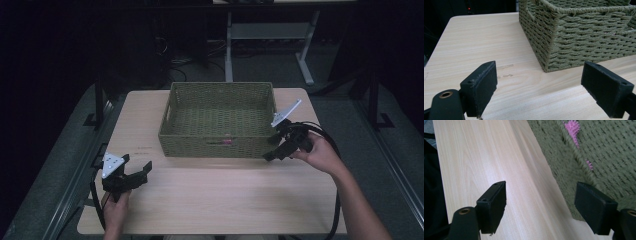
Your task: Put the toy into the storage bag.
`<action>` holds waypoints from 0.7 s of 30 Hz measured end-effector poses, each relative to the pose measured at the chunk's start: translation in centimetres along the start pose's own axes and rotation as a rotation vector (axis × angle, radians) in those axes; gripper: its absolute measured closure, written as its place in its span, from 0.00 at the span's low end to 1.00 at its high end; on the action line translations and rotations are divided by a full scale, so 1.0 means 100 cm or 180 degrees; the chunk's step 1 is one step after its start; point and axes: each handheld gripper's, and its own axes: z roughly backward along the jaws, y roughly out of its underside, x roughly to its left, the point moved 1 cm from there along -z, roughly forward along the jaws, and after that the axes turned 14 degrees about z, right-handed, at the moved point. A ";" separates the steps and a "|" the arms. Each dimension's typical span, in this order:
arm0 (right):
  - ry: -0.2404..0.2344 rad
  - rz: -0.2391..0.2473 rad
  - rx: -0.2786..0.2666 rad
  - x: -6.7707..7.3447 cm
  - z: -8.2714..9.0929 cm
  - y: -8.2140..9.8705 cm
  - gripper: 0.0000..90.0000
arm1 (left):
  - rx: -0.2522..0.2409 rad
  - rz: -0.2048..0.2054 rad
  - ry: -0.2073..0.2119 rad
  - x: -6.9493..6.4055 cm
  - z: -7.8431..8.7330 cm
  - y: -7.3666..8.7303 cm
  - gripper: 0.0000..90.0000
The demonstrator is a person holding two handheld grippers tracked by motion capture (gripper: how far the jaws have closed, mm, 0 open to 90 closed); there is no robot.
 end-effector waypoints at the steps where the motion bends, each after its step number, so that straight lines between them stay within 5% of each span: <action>1: -0.0007 -0.0004 -0.0001 0.000 -0.001 0.001 0.28 | 0.0001 -0.0001 -0.0002 0.000 0.000 0.000 0.14; 21: -0.0041 -0.0056 -0.0035 0.012 -0.010 0.020 0.28 | 0.0002 -0.0005 0.0005 -0.002 -0.001 0.001 0.14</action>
